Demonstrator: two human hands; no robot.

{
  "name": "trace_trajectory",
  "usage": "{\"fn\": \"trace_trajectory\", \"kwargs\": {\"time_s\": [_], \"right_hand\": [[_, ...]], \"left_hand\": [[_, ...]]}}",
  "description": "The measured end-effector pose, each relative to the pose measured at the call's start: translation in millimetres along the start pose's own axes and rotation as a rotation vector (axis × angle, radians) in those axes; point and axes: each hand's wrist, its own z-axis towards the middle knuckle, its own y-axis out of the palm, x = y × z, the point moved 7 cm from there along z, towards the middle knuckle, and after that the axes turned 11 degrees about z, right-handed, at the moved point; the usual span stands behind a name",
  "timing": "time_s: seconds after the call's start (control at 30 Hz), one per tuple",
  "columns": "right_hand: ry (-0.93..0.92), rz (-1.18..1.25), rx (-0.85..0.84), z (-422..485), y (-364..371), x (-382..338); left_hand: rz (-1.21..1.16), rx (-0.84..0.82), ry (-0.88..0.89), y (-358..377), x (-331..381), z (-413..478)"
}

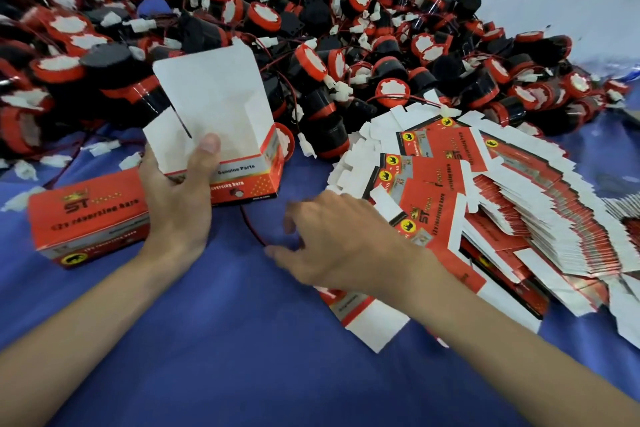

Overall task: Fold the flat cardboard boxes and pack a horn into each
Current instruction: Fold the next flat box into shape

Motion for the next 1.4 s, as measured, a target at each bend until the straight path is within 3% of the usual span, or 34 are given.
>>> {"fn": "trace_trajectory", "kwargs": {"time_s": [0.2,0.3,0.37,0.43,0.5,0.57,0.6,0.63,0.7,0.77,0.83,0.97,1.07,1.23,1.4], "right_hand": [[0.008,-0.182,-0.042,6,28,-13],[0.129,0.073,-0.053,5,-3,12],[0.192,0.315,0.033,-1,-39,33],[0.247,0.393,0.134,-18,-75,63],[0.356,0.209,0.065,-40,-90,97],[0.538,-0.184,-0.076,-62,-91,133],[0.548,-0.329,-0.06,-67,-90,140],[0.478,-0.357,0.042,-66,-90,136],[0.274,-0.126,0.214,-61,-78,112],[0.206,0.02,0.175,-53,-53,94],[0.228,-0.014,0.116,-49,-33,89],[0.219,0.17,0.215,-49,-40,97],[0.214,0.301,0.128,-54,-38,100],[0.156,0.432,0.075,-60,-41,90],[0.044,0.671,0.306,-63,-73,76]], "left_hand": [[-0.055,-0.021,0.004,2,0,-2],[-0.059,-0.053,0.019,1,2,-3],[-0.007,-0.112,0.079,4,9,-7],[0.072,-0.184,0.114,11,11,-13],[0.133,-0.277,0.09,21,10,-16],[0.154,-0.428,0.123,35,13,-22],[0.169,-0.502,0.169,41,15,-26],[0.199,-0.564,0.228,46,16,-30],[0.278,-0.656,0.32,53,15,-38],[0.286,-0.726,0.354,58,12,-41],[0.255,-0.747,0.379,58,12,-40],[0.365,-0.729,0.546,57,13,-41],[0.493,-0.757,0.422,57,0,-40],[0.369,-0.809,0.239,55,-5,-40],[0.354,-0.788,0.262,56,-1,-39]]}}
